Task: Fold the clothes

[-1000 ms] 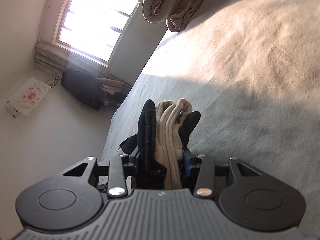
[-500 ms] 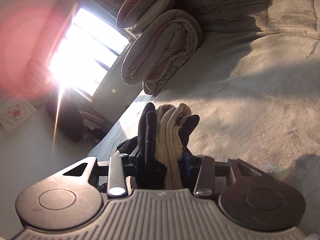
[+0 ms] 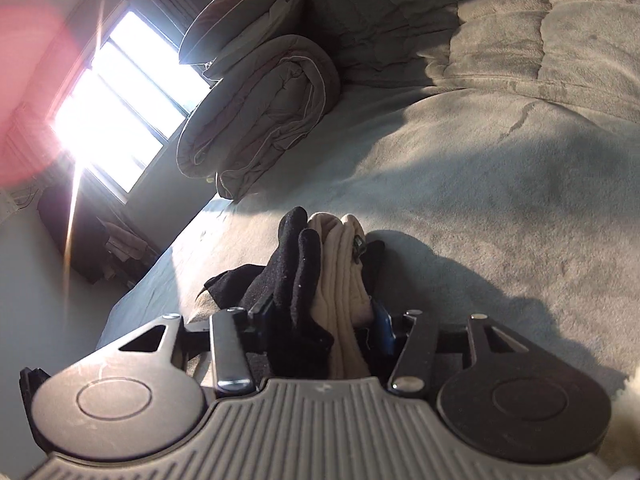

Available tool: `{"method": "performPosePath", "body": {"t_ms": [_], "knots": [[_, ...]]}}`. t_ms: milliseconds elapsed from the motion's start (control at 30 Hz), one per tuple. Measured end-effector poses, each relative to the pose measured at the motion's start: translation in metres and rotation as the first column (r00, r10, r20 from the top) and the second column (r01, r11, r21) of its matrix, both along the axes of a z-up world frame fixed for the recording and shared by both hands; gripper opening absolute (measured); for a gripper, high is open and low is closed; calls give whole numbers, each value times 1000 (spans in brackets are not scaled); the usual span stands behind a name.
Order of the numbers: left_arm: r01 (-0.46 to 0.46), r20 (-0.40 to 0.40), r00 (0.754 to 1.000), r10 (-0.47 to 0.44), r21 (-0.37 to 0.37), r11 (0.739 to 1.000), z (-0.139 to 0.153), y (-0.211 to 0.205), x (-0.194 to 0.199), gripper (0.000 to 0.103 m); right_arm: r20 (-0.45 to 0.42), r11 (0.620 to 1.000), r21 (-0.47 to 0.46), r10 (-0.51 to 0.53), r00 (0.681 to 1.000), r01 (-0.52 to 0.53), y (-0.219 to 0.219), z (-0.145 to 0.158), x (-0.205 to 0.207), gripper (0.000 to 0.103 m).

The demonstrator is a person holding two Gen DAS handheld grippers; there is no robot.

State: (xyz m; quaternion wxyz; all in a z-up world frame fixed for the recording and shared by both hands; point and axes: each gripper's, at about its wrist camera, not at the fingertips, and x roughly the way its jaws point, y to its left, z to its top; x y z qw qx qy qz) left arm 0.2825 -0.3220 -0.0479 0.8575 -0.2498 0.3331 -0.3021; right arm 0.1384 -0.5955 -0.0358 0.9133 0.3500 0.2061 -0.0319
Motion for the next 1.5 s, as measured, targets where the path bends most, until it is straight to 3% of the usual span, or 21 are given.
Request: {"method": "performPosePath", "body": {"t_ms": [133, 200, 233, 300, 367, 433, 500, 533, 600, 733, 800, 867, 967, 1133, 1267, 1400, 1500], "knots": [[-44, 161, 986, 28, 93, 995, 23, -7, 0, 51, 107, 974, -214, -58, 993, 80, 9, 26, 1, 55], [-48, 204, 979, 20, 135, 990, 27, -15, 5, 43, 151, 940, -331, -40, 988, 88, 20, 37, 10, 54], [-44, 212, 977, 10, 155, 987, 25, -20, 7, 37, 163, 919, -385, -20, 986, 83, 26, 41, 16, 48], [-36, 228, 974, -9, 196, 980, 22, -29, 12, 29, 138, 883, -468, 31, 990, 37, 37, 40, 34, 38], [-30, 243, 970, -29, 236, 971, 19, -39, 17, 26, 98, 854, -520, 67, 993, -6, 44, 33, 49, 17], [-24, 257, 965, -50, 276, 961, 16, -48, 21, 26, 34, 826, -563, 66, 997, -35, 46, 19, 62, 15], [-19, 220, 974, -50, 303, 953, 4, -51, 28, 26, -47, 802, -595, 41, 998, -61, 44, 1, 75, 9], [-17, 219, 974, -53, 306, 952, -1, -51, 28, 27, -85, 807, -587, 21, 996, -68, 39, -9, 78, 1], [-21, 235, 970, -60, 328, 945, -7, -55, 25, 27, -98, 831, -553, 2, 995, -56, 32, -20, 76, 0], [-38, 251, 965, -73, 411, 911, 7, -66, 18, 30, -111, 834, -550, -25, 993, -41, 38, -11, 76, 0], [-52, 239, 970, -46, 388, 920, 18, -59, 13, 36, -105, 842, -538, -21, 994, -39, 40, -3, 71, 5], [-61, 240, 970, -22, 333, 941, 29, -47, 3, 37, -93, 849, -527, -27, 995, -26, 40, 9, 61, 18], [-57, 242, 970, -11, 271, 961, 40, -32, -18, 37, -82, 853, -521, -18, 997, -28, 42, 24, 44, 19], [-7, 241, 969, -61, 270, 963, 35, -29, -53, 36, -74, 867, -496, 20, 997, -54, 51, 32, 15, 20], [10, 239, 966, -98, 344, 939, 14, -41, -67, 35, -107, 867, -492, 21, 994, -71, 58, 18, 7, 21], [11, 238, 963, -128, 439, 898, 23, -52, -69, 36, -153, 872, -482, 10, 988, -84, 59, 15, 12, 19], [24, 146, 984, -99, 446, 895, 45, -43, -70, 42, -148, 880, -469, 10, 989, -79, 63, 32, 5, 24]]}}
